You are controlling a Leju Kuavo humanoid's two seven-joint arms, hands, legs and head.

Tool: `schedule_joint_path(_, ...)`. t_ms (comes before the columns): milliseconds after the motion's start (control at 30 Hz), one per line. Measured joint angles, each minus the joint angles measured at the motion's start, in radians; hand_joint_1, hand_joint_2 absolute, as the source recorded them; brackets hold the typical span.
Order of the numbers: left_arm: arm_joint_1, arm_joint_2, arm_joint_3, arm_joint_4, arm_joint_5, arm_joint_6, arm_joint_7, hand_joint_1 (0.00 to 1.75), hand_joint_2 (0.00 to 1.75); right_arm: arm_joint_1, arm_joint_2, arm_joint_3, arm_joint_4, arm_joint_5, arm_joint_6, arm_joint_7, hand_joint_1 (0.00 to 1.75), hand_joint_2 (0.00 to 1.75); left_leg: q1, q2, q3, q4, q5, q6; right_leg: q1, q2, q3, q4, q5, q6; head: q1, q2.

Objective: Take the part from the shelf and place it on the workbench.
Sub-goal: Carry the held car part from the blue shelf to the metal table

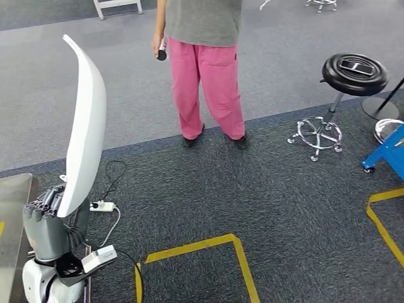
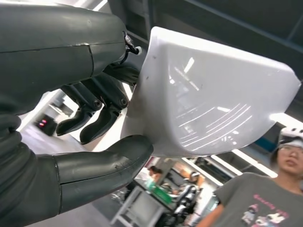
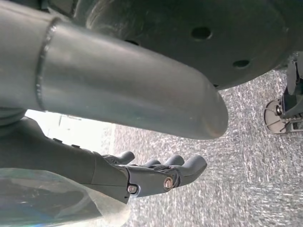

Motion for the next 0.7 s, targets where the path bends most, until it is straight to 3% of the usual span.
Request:
schedule_joint_path(33, 0.007, 0.0, 0.0, 0.0, 0.001, 0.0, -0.001, 1.75, 1.75, 0.0, 0.0, 0.0, 0.0, 0.0, 0.0, 0.001, 0.0, 0.0, 0.002, 0.005, -0.011, 0.026, -0.003, -0.002, 0.001, -0.015, 0.001, 0.0, -0.002, -0.001, 0.0, 0.0)
schedule_joint_path(67, 0.013, 0.0, 0.0, 0.0, 0.002, 0.0, -0.001, 1.75, 1.75, 0.0, 0.0, -0.001, 0.0, 0.001, -0.001, 0.002, 0.0, 0.0, 0.003, 0.009, -0.002, 0.012, 0.015, -0.003, 0.001, -0.029, 0.004, 0.001, -0.005, 0.0, 0.0, 0.0)
schedule_joint_path(100, 0.017, 0.001, 0.0, 0.0, 0.002, 0.0, -0.002, 1.75, 1.75, 0.0, -0.001, -0.001, 0.0, 0.002, -0.002, 0.002, 0.0, 0.0, 0.003, 0.017, 0.027, -0.041, 0.047, -0.003, 0.001, -0.042, 0.008, 0.001, -0.008, 0.002, 0.0, 0.0)
schedule_joint_path(167, 0.019, 0.001, 0.0, 0.0, 0.003, 0.0, -0.004, 1.75, 1.75, -0.001, -0.001, -0.001, 0.0, 0.011, -0.006, 0.002, 0.0, 0.0, -0.003, 0.058, 0.103, -0.183, 0.102, 0.005, 0.004, -0.065, 0.016, 0.001, -0.016, 0.009, -0.001, 0.0)
schedule_joint_path(233, 0.023, 0.0, 0.001, -0.004, 0.013, 0.0, -0.008, 1.75, 1.75, -0.003, -0.001, 0.001, 0.0, 0.033, -0.013, -0.005, 0.0, 0.0, -0.014, 0.087, 0.137, -0.252, 0.113, 0.017, 0.008, -0.086, 0.022, 0.003, -0.022, 0.017, -0.001, 0.0)
schedule_joint_path(300, 0.034, -0.001, 0.008, -0.017, 0.033, 0.0, -0.017, 1.75, 1.75, -0.007, -0.003, 0.009, -0.001, 0.061, -0.02, -0.022, 0.0, 0.0, -0.018, 0.072, 0.136, -0.258, 0.111, 0.029, 0.009, -0.107, 0.028, 0.0, -0.026, 0.026, -0.001, 0.0)
schedule_joint_path(333, 0.043, -0.001, 0.013, -0.025, 0.045, 0.0, -0.022, 1.75, 1.75, -0.009, -0.006, 0.015, -0.001, 0.072, -0.02, -0.033, 0.0, 0.0, -0.017, 0.06, 0.139, -0.263, 0.112, 0.035, 0.007, -0.106, 0.029, 0.003, -0.032, 0.032, -0.001, 0.0)
schedule_joint_path(400, 0.054, -0.004, 0.023, -0.039, 0.062, 0.001, -0.027, 1.75, 1.75, -0.012, -0.013, 0.026, -0.001, 0.079, -0.018, -0.048, 0.0, 0.0, -0.01, 0.038, 0.144, -0.273, 0.118, 0.047, 0.004, -0.06, 0.007, 0.055, -0.069, 0.04, 0.002, 0.0)
schedule_joint_path(467, 0.067, -0.008, 0.028, -0.046, 0.062, 0.002, -0.028, 1.75, 1.75, -0.012, -0.022, 0.029, -0.001, 0.075, -0.015, -0.049, 0.0, 0.0, -0.007, 0.014, 0.144, -0.276, 0.12, 0.054, 0.0, -0.001, -0.06, 0.189, -0.133, 0.044, 0.008, 0.0)
schedule_joint_path(500, 0.077, -0.009, 0.029, -0.048, 0.056, 0.001, -0.026, 1.75, 1.75, -0.011, -0.025, 0.029, -0.001, 0.073, -0.013, -0.045, 0.0, 0.0, -0.007, 0.0, 0.143, -0.276, 0.12, 0.055, -0.001, 0.01, -0.095, 0.256, -0.156, 0.045, 0.01, 0.0)
schedule_joint_path(533, 0.088, -0.01, 0.031, -0.051, 0.046, 0.001, -0.022, 1.75, 1.75, -0.01, -0.027, 0.028, -0.001, 0.072, -0.011, -0.04, 0.0, 0.0, -0.007, -0.014, 0.143, -0.275, 0.12, 0.056, -0.001, 0.014, -0.119, 0.294, -0.16, 0.046, 0.01, 0.0)
schedule_joint_path(567, 0.098, -0.009, 0.032, -0.055, 0.035, 0.001, -0.015, 1.75, 1.75, -0.009, -0.029, 0.028, -0.001, 0.071, -0.009, -0.037, 0.0, 0.0, -0.007, -0.029, 0.143, -0.275, 0.12, 0.055, -0.001, 0.015, -0.124, 0.293, -0.144, 0.046, 0.01, 0.0)
schedule_joint_path(633, 0.11, -0.007, 0.033, -0.064, 0.016, 0.001, 0.012, 1.75, 1.75, -0.009, -0.031, 0.028, -0.001, 0.07, -0.002, -0.037, 0.0, 0.0, -0.005, -0.059, 0.145, -0.271, 0.119, 0.051, -0.004, 0.033, -0.08, 0.178, -0.064, 0.045, 0.011, 0.0)
schedule_joint_path(700, 0.112, 0.0, 0.031, -0.074, 0.003, 0.001, 0.045, 1.75, 1.75, -0.01, -0.031, 0.028, 0.0, 0.068, 0.007, -0.042, 0.0, 0.0, -0.005, -0.084, 0.141, -0.262, 0.117, 0.041, -0.012, 0.088, -0.026, 0.053, -0.014, 0.047, 0.011, 0.0)
